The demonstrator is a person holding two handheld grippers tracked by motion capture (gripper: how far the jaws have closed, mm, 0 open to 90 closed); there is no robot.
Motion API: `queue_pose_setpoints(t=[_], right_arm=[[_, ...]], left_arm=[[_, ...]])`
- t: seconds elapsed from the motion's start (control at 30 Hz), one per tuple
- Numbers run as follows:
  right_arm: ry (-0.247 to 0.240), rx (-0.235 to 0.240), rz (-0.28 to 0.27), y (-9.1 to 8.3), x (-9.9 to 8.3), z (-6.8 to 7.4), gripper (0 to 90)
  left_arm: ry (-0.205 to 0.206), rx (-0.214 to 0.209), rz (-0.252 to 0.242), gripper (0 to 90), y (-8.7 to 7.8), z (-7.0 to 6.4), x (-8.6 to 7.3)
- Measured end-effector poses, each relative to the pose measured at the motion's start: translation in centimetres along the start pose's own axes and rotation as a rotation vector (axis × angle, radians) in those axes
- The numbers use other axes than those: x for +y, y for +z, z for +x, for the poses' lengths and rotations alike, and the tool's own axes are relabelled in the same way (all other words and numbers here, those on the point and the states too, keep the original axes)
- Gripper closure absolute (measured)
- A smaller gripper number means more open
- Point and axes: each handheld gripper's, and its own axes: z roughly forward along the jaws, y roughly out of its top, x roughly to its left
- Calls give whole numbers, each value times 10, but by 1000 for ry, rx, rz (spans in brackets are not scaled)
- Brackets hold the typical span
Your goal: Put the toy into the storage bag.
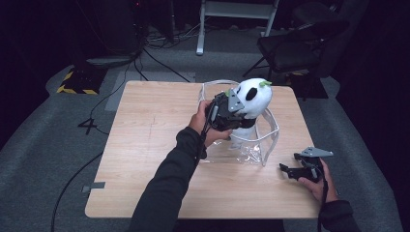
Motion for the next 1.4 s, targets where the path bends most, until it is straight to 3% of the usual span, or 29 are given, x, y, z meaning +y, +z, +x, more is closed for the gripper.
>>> queue_pose_setpoints(t=[0.37, 0.6, 0.93, 1.03, 1.2, 1.3, 1.4], right_arm=[[0, 0, 0, 0, 0, 0, 157], [0, 0, 0, 0, 0, 0, 156], [0, 0, 0, 0, 0, 0, 156], [0, 0, 0, 0, 0, 0, 156], [-1, -1, 0, 0, 0, 0, 156], [-1, -1, 0, 0, 0, 0, 156], [-1, -1, 0, 0, 0, 0, 156]], left_arm=[[-8, -22, 46, 487, -2, 8, -11], [-34, -34, 92, 432, 2, 14, -18], [-87, -48, 112, 312, 3, 19, -25], [-78, -40, 128, 289, 3, 19, -27], [-126, -37, 70, 297, -5, 24, -29], [-111, -33, 101, 296, -4, 25, -30], [-122, -30, 93, 295, -3, 25, -32]])
